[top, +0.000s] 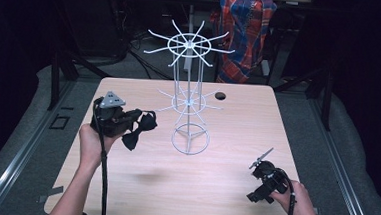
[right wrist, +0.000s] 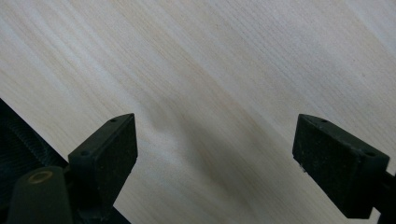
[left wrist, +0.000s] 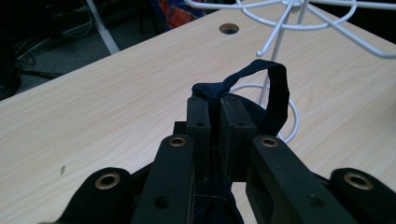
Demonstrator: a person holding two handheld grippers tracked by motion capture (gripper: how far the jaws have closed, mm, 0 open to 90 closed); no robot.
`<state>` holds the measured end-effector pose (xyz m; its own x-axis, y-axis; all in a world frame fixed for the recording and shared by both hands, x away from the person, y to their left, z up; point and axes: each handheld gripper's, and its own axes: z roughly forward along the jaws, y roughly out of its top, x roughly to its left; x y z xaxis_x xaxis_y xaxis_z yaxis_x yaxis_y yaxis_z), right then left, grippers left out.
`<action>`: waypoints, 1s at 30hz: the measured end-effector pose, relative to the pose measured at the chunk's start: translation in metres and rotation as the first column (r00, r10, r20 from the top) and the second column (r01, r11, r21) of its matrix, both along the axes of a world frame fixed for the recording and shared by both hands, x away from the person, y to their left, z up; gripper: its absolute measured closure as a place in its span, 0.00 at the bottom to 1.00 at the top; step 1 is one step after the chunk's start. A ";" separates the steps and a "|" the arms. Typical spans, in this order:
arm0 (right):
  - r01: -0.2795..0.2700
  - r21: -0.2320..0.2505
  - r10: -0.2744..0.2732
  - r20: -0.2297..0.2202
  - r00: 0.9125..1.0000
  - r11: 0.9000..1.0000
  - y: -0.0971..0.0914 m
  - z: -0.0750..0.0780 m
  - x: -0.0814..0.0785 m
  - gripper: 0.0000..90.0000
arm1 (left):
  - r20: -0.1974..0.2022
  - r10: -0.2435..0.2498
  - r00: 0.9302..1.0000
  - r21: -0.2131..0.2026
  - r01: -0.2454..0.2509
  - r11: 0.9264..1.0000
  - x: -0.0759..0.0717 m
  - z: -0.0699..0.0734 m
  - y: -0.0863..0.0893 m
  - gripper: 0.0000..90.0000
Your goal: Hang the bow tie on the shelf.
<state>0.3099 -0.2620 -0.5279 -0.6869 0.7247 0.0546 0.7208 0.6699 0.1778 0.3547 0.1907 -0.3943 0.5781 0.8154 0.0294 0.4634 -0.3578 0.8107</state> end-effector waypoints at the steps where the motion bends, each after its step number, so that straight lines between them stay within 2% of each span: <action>1: 0.000 0.000 0.000 0.000 1.000 1.000 0.000 0.000 0.000 0.15 | 0.006 -0.001 1.000 -0.002 0.001 1.000 0.001 0.001 -0.001 0.93; 3: -0.010 -0.007 0.010 -0.008 1.000 1.000 0.000 0.001 0.001 0.15 | 0.008 -0.002 1.000 -0.001 0.002 1.000 0.002 0.003 -0.002 0.93; 6: 0.008 0.016 -0.008 0.004 1.000 1.000 0.000 -0.001 -0.001 0.15 | 0.008 -0.003 1.000 0.001 0.003 1.000 0.003 0.004 -0.004 0.93; 10: 0.005 0.002 -0.005 0.006 1.000 1.000 0.000 0.000 -0.001 0.15 | 0.002 -0.004 1.000 0.006 0.004 1.000 0.008 0.005 -0.006 0.93; 11: 0.008 0.015 -0.008 0.005 1.000 1.000 0.000 -0.001 -0.001 0.15 | 0.000 -0.003 1.000 0.004 0.003 1.000 0.009 0.004 -0.006 0.93; 15: -0.013 -0.004 0.013 -0.008 1.000 1.000 0.000 0.001 0.001 0.15 | -0.007 -0.001 1.000 0.004 0.001 1.000 0.013 0.003 -0.009 0.93; 16: 0.004 0.011 -0.004 0.004 1.000 1.000 0.000 -0.001 0.000 0.15 | -0.016 -0.002 1.000 0.009 0.002 1.000 0.016 0.001 -0.010 0.93; 19: 0.007 0.015 -0.007 0.004 1.000 1.000 0.000 -0.001 -0.001 0.15 | -0.025 -0.002 1.000 0.007 0.002 1.000 0.020 -0.002 -0.012 0.93; 30: 0.003 0.006 -0.003 0.004 1.000 1.000 0.000 0.000 -0.001 0.15 | -0.067 -0.015 0.998 0.007 0.016 1.000 0.028 -0.015 -0.021 0.93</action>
